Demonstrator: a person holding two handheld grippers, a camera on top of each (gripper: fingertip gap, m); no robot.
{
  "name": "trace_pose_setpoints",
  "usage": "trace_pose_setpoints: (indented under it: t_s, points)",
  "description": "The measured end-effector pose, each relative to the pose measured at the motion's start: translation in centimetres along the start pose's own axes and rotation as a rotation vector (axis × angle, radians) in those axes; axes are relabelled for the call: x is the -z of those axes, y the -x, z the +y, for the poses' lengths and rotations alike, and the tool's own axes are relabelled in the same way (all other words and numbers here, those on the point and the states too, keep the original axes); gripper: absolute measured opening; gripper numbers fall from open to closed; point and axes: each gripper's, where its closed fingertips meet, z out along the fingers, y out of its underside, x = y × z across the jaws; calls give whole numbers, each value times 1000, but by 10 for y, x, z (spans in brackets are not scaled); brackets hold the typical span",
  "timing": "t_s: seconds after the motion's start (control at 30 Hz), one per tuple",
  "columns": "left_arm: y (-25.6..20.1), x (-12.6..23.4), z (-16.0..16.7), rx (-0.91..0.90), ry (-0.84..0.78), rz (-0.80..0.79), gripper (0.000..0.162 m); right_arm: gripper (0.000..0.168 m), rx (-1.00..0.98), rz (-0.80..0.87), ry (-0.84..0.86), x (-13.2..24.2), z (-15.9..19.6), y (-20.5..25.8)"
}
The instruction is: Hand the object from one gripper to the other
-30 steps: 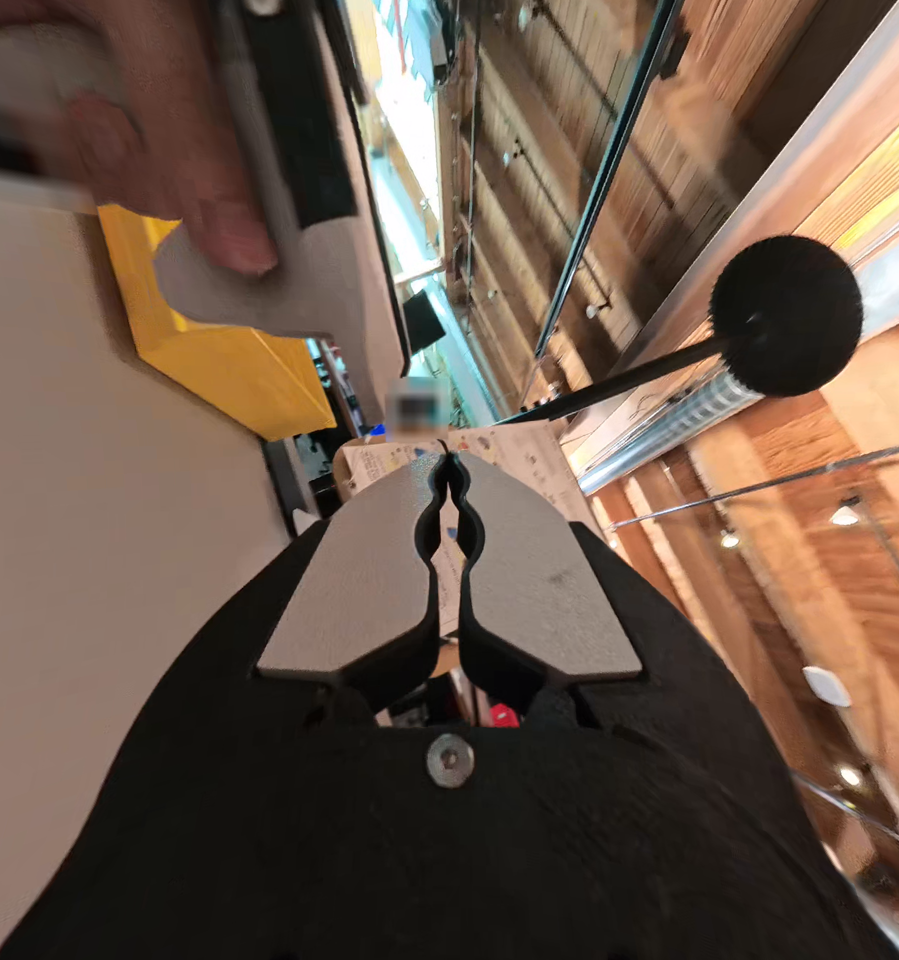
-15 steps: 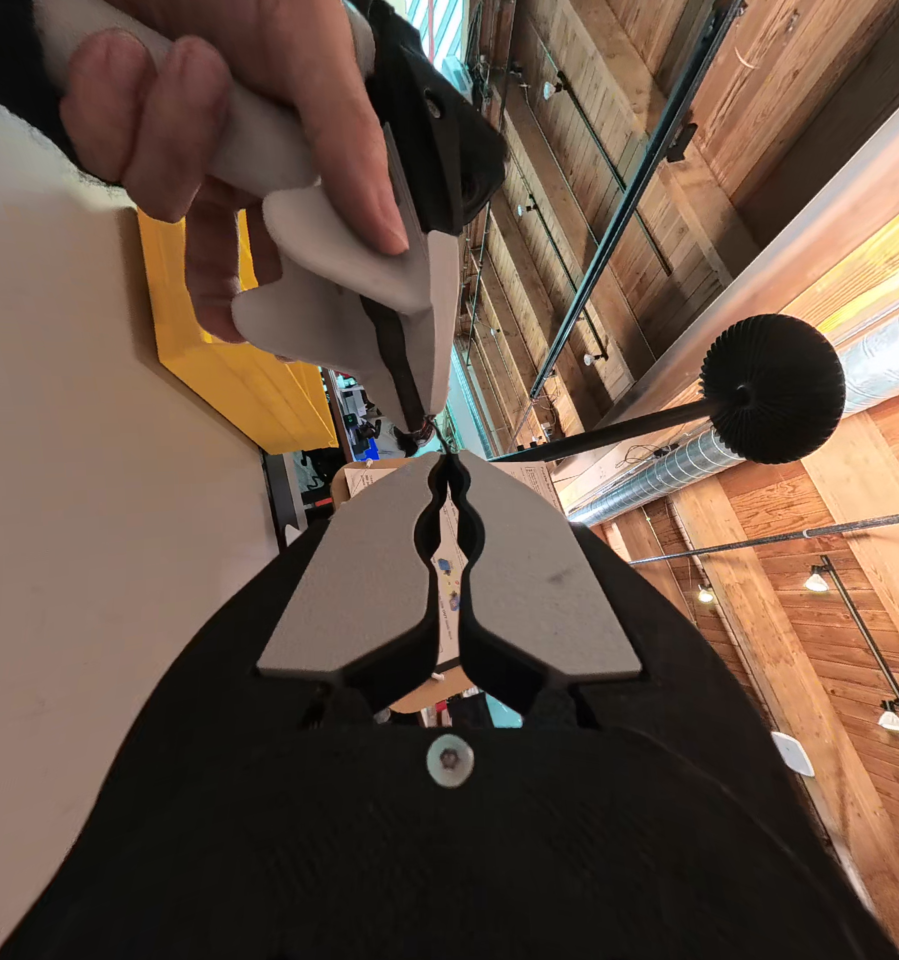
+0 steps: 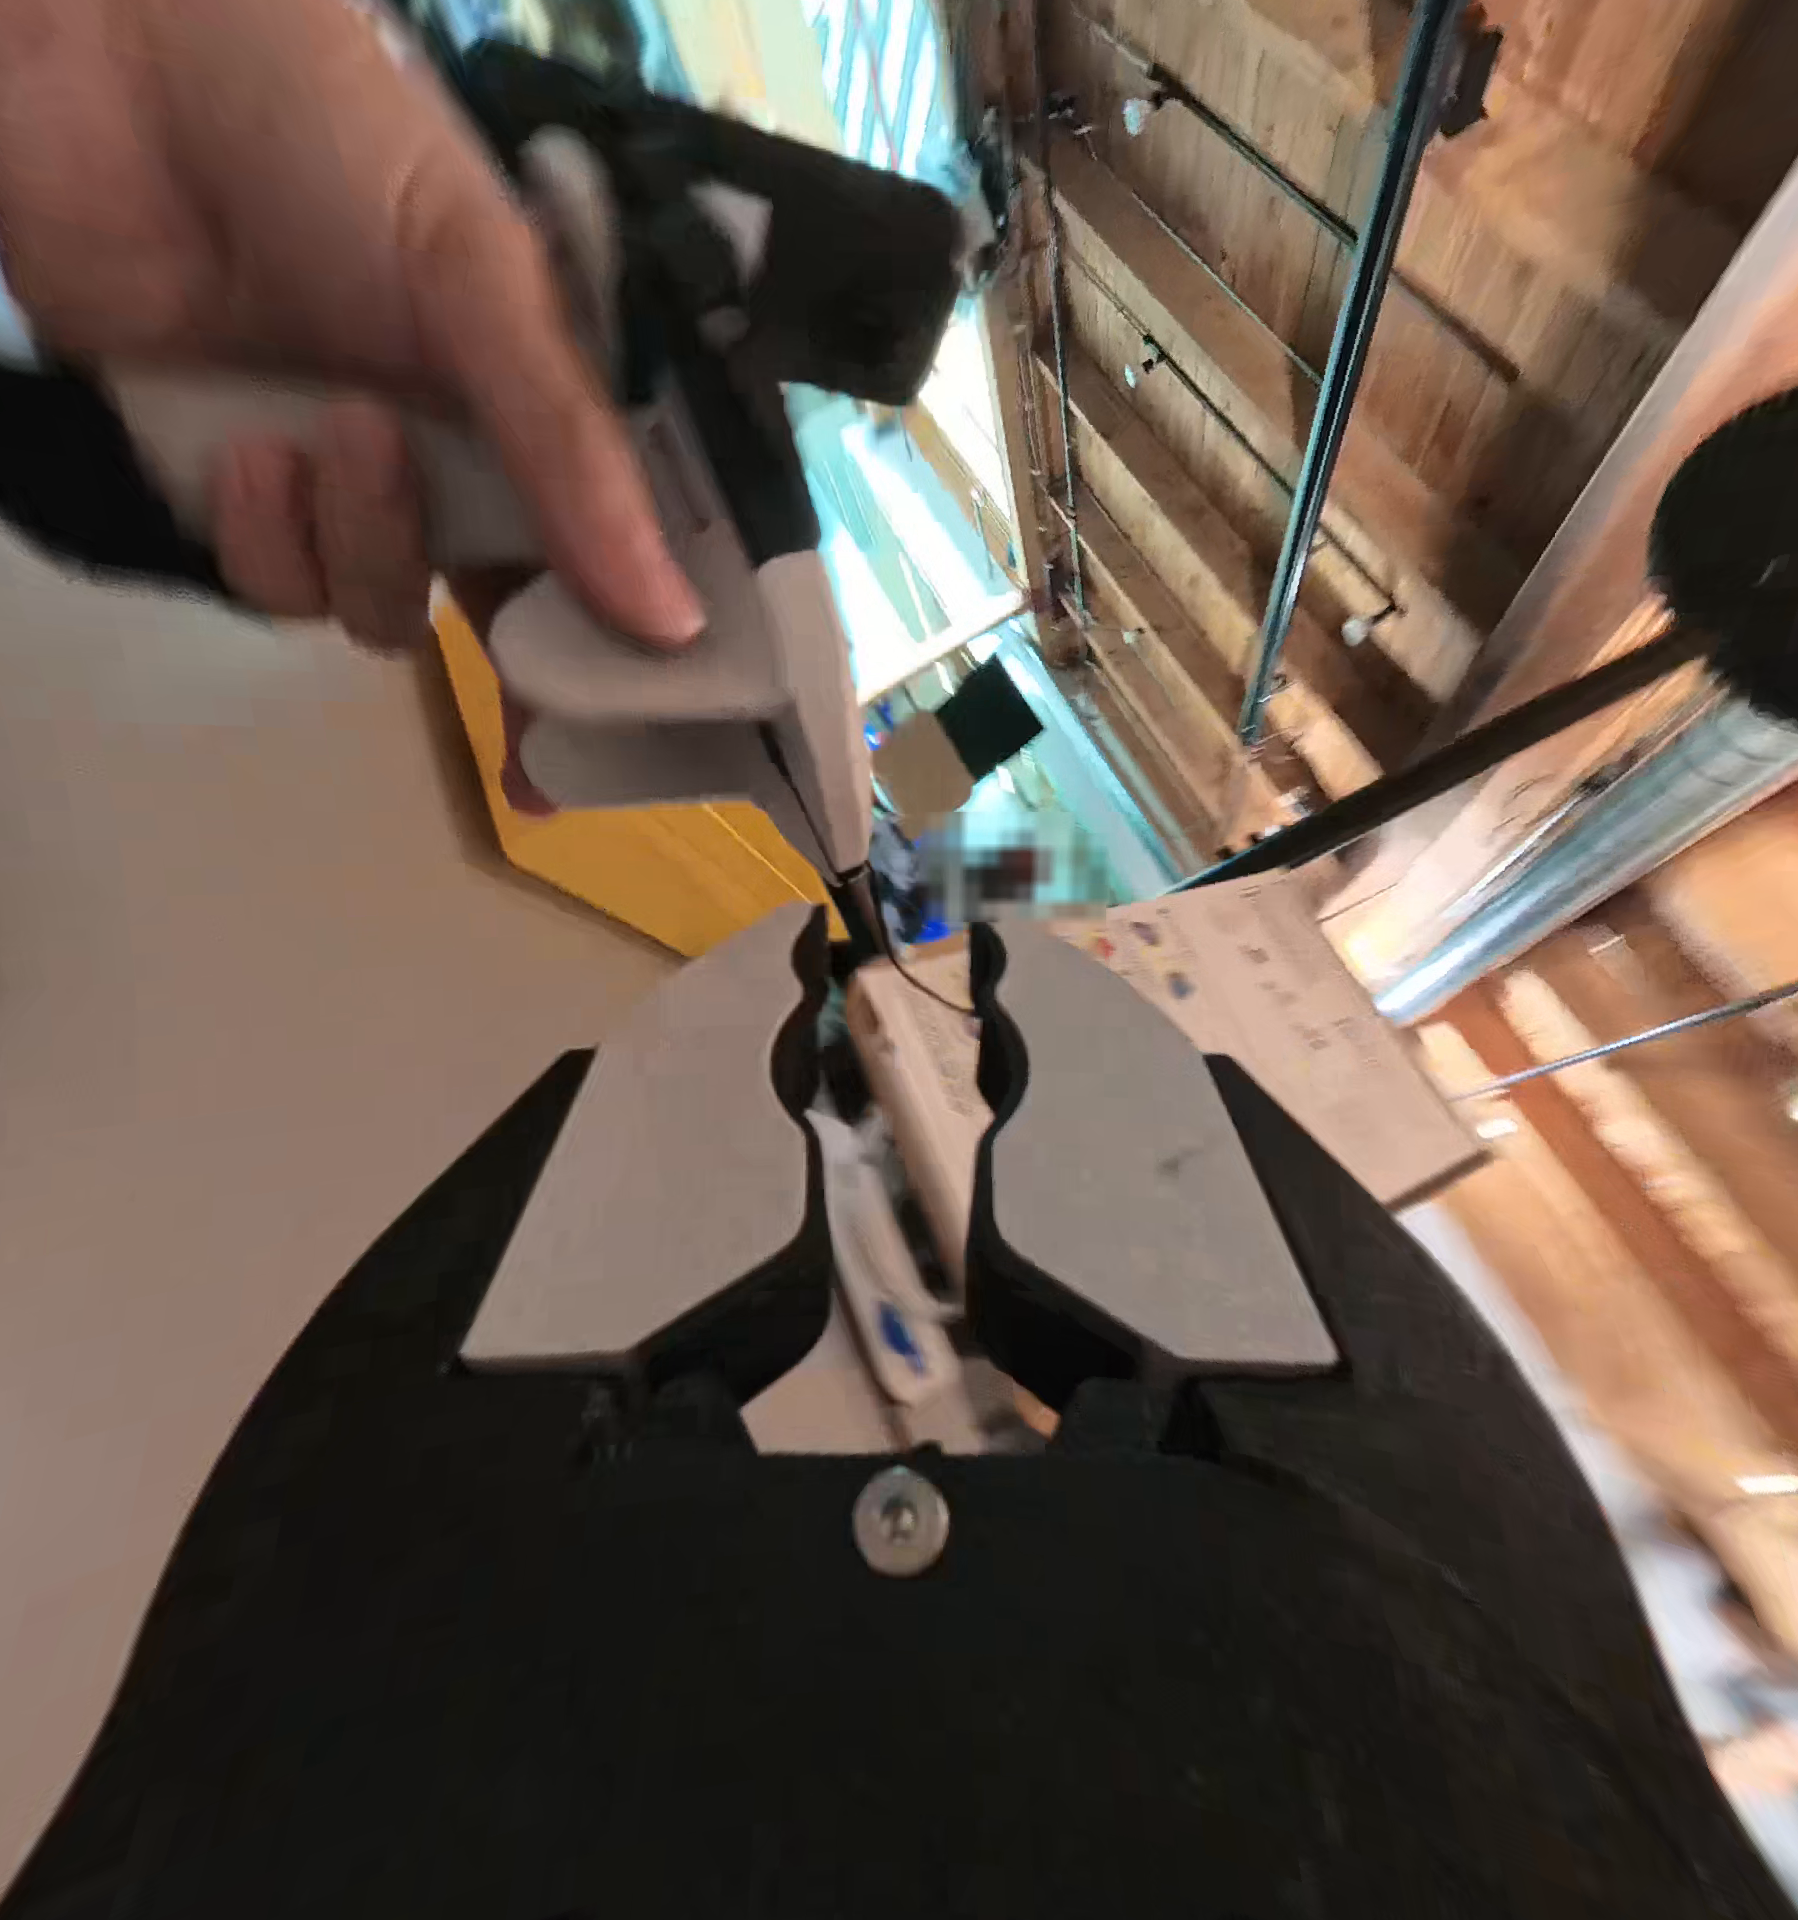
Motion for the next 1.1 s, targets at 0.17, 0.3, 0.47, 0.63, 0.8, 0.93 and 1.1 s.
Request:
trace_pose_setpoints:
  t_s: [0.17,0.3,0.47,0.63,0.8,0.93,1.1]
  points:
    - [-4,13,-18,-114,-109,-2,1,59,-934,-113,-92,1,8,-22]
    - [-12,12,-17,-44,-119,102,1,56,-1694,-363,-269,4,6,-21]
    - [-10,2,0,-87,-41,110,0,41,-2022,-557,-320,0,1,-8]
    - [-9,2,1,-164,-34,87,0,37,-2070,-603,-318,1,4,-2]
    - [-2,3,2,-155,-25,55,0,10,-2015,-555,-281,3,14,1]
    - [1,0,6,-152,-3,41,0,18,-1974,-529,-261,2,14,0]
    - [0,-3,8,-157,7,37,1,0,-1932,-472,-234,1,19,-1]
